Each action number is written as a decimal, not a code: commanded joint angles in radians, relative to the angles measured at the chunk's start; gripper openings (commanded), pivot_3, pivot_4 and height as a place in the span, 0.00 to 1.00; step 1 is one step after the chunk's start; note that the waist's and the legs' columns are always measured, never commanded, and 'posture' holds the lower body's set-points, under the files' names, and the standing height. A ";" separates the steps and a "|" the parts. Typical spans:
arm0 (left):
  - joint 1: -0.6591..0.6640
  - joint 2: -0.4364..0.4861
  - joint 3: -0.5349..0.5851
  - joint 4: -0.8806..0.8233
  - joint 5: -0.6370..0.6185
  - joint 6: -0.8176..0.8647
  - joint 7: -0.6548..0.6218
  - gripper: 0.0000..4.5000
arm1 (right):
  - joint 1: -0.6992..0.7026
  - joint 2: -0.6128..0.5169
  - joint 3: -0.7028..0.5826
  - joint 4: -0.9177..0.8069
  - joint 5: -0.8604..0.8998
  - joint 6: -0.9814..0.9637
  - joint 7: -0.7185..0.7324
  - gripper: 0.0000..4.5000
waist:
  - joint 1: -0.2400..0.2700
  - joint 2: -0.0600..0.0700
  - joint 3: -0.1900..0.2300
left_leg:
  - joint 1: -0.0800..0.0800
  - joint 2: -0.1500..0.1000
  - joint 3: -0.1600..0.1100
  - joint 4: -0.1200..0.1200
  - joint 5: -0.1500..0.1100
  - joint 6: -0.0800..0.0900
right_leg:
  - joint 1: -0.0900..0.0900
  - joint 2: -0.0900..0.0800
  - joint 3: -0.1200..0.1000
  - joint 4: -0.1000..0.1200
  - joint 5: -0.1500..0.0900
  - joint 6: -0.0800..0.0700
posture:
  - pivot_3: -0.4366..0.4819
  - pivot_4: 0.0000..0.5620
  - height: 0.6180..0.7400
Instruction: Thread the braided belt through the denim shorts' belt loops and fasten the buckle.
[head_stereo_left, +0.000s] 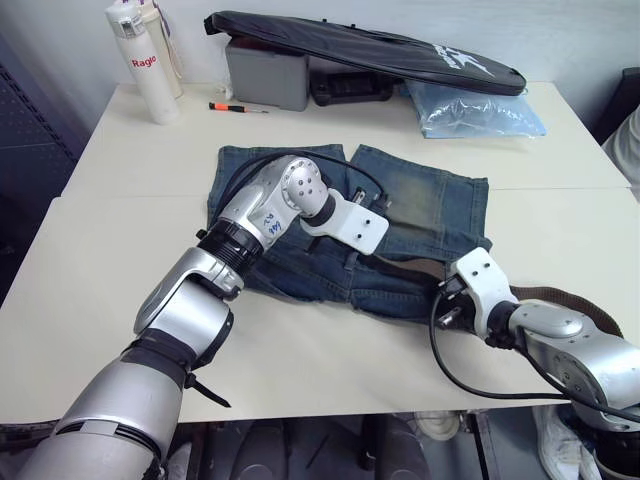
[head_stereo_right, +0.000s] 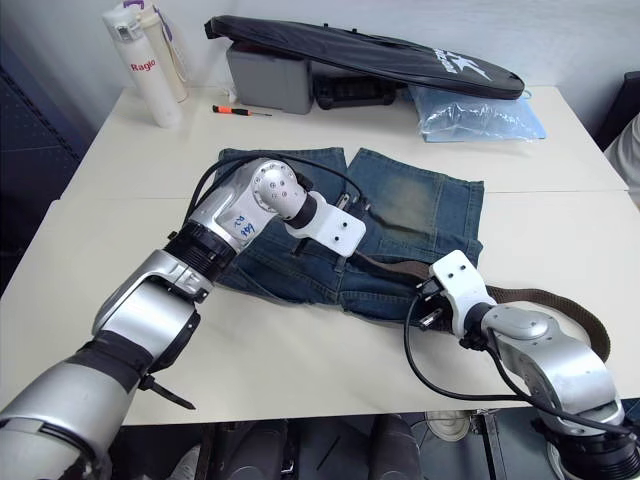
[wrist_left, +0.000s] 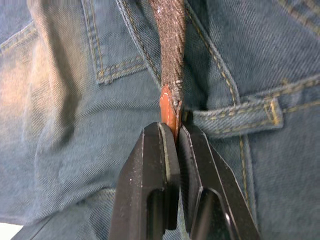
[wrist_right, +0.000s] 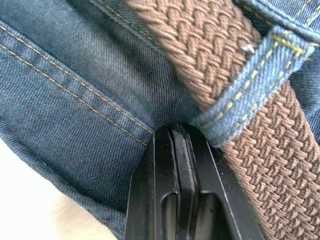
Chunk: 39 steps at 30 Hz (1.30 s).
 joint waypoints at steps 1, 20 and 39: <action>0.017 -0.027 0.056 -0.078 -0.070 0.104 -0.003 0.00 | 0.021 -0.013 0.020 0.045 -0.028 0.010 0.006 0.02 | 0.000 0.000 0.000 | 0.000 0.000 0.000 0.000 0.000 0.000 | 0.000 0.000 0.000 0.000 0.000 0.000 | 0.48 0.27 1.00; 0.169 0.231 0.326 -0.440 -0.475 0.713 -0.240 0.99 | 0.000 -0.213 -0.118 -0.165 0.117 -0.035 0.260 0.00 | -0.003 0.001 0.000 | -0.001 0.000 0.000 0.002 0.000 0.000 | -0.002 0.000 0.001 0.003 0.000 0.000 | 0.48 0.27 1.00; 0.411 0.414 0.393 -0.684 -0.731 0.850 -0.200 1.00 | -0.115 -0.350 0.279 0.049 -0.219 -0.418 0.445 0.71 | -0.003 0.001 0.001 | -0.001 0.000 0.000 0.003 -0.001 -0.001 | -0.002 0.000 0.002 0.004 0.000 0.000 | 0.48 0.27 1.00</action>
